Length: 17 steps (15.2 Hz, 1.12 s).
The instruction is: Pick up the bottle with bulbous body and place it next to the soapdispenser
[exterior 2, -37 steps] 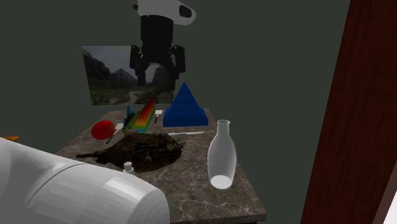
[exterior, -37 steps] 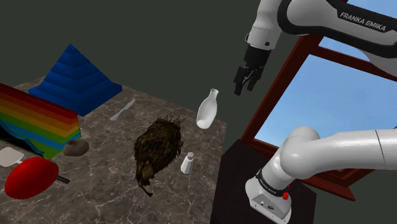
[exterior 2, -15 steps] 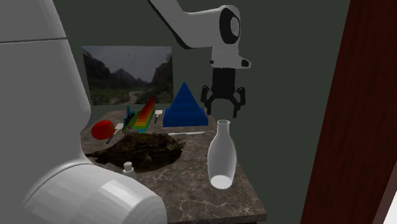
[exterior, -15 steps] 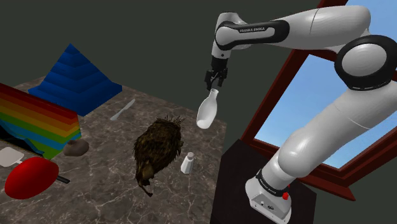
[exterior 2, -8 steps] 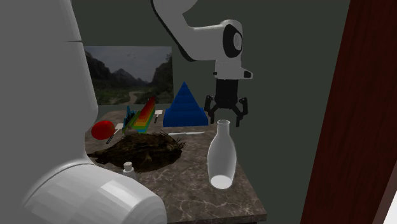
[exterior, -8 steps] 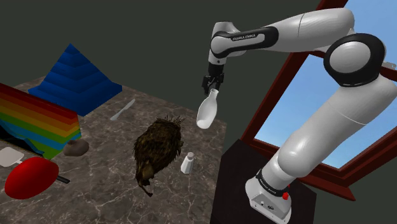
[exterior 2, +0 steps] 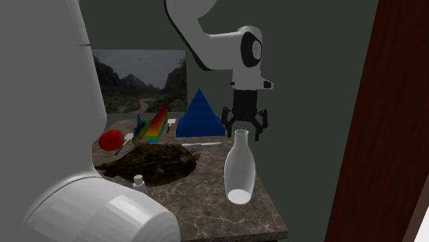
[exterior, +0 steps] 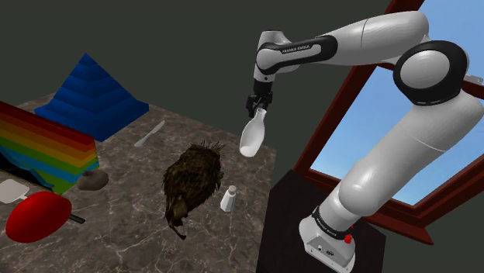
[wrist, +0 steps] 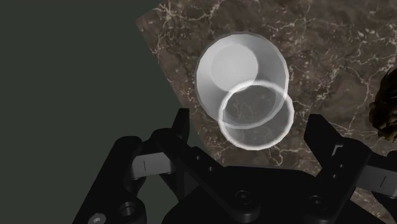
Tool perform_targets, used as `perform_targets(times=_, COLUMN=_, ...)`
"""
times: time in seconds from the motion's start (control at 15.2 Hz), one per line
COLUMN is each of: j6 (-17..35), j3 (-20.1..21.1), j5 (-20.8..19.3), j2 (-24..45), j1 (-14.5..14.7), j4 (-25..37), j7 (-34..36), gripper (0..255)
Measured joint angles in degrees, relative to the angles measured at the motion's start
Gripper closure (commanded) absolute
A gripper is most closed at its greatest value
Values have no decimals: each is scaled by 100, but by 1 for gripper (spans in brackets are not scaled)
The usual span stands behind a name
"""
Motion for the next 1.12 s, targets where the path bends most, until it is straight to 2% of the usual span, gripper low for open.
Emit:
perform_targets(times=0.07, j6=1, j3=0, j5=0, j2=0, j1=0, j4=0, j7=0, gripper=255)
perform_targets(times=0.73, j6=2, j3=0, j5=0, j2=-1, j1=0, j4=1, j7=0, gripper=255)
perform_targets(times=1.12, j6=-370, j3=13, j5=-1, j2=-121, j1=9, j4=249, j7=7, gripper=255)
